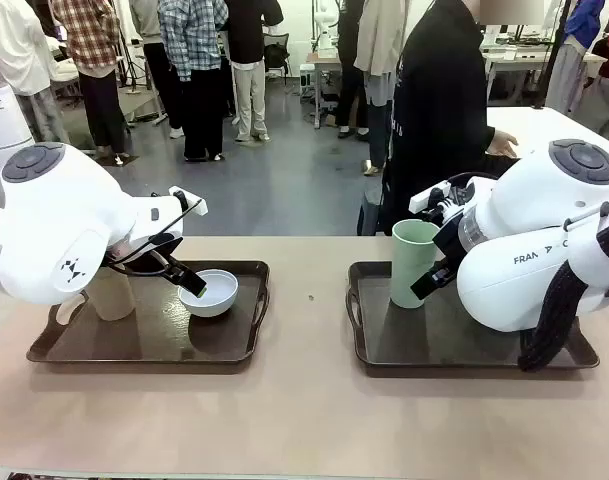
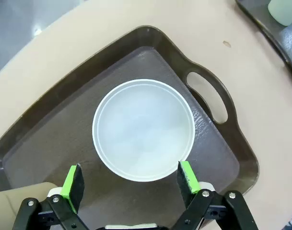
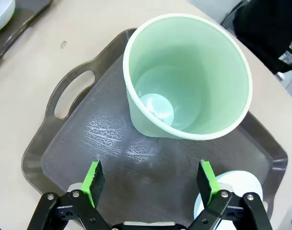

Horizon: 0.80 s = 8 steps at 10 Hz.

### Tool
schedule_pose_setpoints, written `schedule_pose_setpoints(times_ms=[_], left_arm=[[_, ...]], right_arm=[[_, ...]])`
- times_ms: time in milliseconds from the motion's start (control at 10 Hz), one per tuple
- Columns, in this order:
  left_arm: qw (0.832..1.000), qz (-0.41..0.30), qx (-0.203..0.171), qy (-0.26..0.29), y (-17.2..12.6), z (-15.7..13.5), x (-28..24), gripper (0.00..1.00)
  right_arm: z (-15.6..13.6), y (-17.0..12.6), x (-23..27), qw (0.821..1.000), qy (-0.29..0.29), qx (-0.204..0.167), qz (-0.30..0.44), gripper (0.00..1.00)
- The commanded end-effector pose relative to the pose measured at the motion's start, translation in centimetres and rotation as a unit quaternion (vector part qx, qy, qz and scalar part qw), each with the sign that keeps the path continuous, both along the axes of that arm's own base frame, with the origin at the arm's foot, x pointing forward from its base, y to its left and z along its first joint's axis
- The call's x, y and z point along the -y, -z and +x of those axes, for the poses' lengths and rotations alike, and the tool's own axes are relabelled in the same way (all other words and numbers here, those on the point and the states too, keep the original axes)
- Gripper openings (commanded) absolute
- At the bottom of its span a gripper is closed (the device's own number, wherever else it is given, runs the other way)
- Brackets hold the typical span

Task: Set up a tray with a mat and arrange the tableware.
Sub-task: Pick up the Picnic Bowl and Reusable plastic cup from the Handle tray in front of the human's position and hold them in the air.

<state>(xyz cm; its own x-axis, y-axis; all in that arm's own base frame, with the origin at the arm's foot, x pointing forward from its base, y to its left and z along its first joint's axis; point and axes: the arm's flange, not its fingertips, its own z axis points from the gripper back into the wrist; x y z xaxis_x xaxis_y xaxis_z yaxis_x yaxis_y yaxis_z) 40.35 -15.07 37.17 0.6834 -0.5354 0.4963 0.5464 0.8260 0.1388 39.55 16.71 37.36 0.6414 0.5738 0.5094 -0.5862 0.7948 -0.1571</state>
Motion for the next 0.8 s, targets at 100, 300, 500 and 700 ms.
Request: schedule_pose_setpoints(times_ms=[100, 300, 500, 700], left_arm=[[1.000, 0.000, 0.000, 0.000, 0.00, -0.01, 0.00, 1.00], [1.000, 0.000, 0.000, 0.000, 0.00, -0.01, 0.00, 1.00], [1.000, 0.000, 0.000, 0.000, 0.00, -0.01, 0.00, 1.00], [1.000, 0.000, 0.000, 0.000, 0.00, -0.01, 0.00, 1.00]], right_arm=[[0.00, 0.00, 0.00, 1.000, 0.000, 0.000, 0.000, 1.00], [0.00, 0.00, 0.00, 1.000, 0.000, 0.000, 0.000, 1.00], [0.00, 0.00, 0.00, 1.000, 0.000, 0.000, 0.000, 1.00], [0.00, 0.00, 0.00, 1.000, 0.000, 0.000, 0.000, 1.00]])
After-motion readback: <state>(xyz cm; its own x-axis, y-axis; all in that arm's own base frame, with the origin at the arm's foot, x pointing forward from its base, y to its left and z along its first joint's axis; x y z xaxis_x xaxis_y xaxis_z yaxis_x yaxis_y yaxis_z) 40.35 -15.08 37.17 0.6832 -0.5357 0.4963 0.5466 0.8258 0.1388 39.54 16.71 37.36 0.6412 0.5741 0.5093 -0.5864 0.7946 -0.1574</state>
